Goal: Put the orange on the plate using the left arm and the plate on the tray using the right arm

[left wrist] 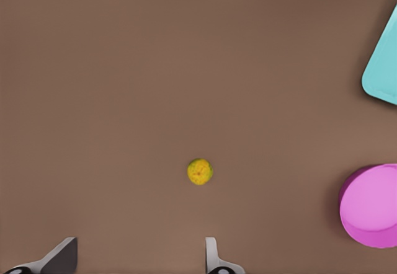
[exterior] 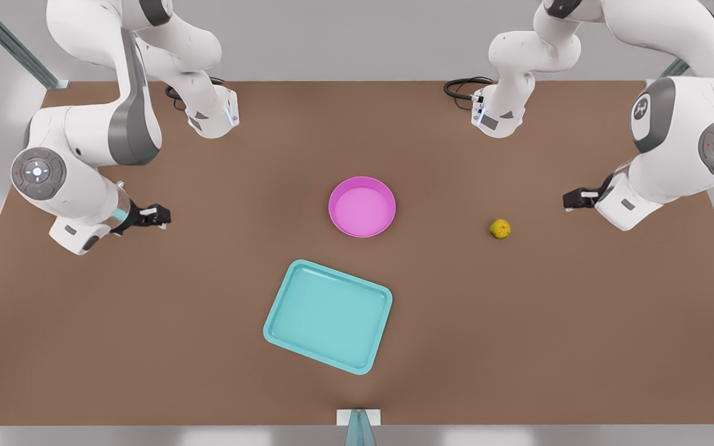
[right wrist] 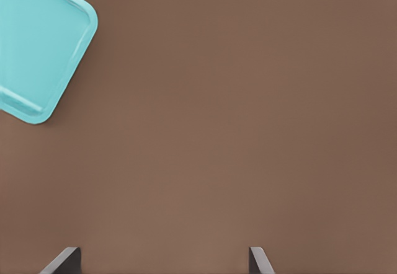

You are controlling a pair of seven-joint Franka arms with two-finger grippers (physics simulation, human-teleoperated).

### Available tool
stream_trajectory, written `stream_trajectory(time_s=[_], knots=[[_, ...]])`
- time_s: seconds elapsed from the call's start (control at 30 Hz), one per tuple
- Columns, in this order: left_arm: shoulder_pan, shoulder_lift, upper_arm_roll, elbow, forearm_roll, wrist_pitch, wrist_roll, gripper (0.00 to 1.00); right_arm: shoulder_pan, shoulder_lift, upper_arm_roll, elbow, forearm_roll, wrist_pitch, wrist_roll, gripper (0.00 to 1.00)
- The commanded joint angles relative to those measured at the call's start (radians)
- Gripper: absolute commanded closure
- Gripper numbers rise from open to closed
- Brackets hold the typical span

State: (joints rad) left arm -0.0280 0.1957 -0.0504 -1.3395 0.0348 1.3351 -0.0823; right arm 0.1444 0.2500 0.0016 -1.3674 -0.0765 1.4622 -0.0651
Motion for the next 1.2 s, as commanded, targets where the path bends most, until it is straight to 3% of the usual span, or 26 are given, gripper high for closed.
stream_trajectory(time_s=[0.0, 0.03, 0.07, 0.17, 0.33, 1.17], knots=[[0.000, 0.002, 0.000, 0.000, 0.000, 0.016, -0.048, 0.00, 0.001, 0.000, 0.000, 0.001, 0.001, 0.026, -0.021, 0.00], [0.000, 0.013, 0.000, -0.015, -0.001, 0.021, -0.059, 0.00, 0.001, 0.002, 0.000, 0.001, 0.001, 0.026, -0.021, 0.00], [-0.001, 0.019, -0.002, -0.125, -0.003, 0.071, -0.060, 0.00, 0.001, 0.003, 0.000, 0.001, 0.001, 0.026, -0.021, 0.00], [-0.018, 0.031, -0.002, -0.641, -0.004, 0.576, -0.062, 0.00, 0.001, 0.005, 0.000, 0.001, 0.001, 0.027, -0.021, 0.00], [-0.027, 0.070, -0.002, -0.895, -0.004, 0.993, -0.063, 0.00, 0.003, 0.008, 0.000, 0.004, 0.001, 0.026, -0.021, 0.00], [-0.056, 0.172, -0.002, -0.946, -0.007, 1.015, -0.063, 0.00, 0.004, 0.026, 0.001, 0.004, 0.003, 0.029, -0.021, 0.00]])
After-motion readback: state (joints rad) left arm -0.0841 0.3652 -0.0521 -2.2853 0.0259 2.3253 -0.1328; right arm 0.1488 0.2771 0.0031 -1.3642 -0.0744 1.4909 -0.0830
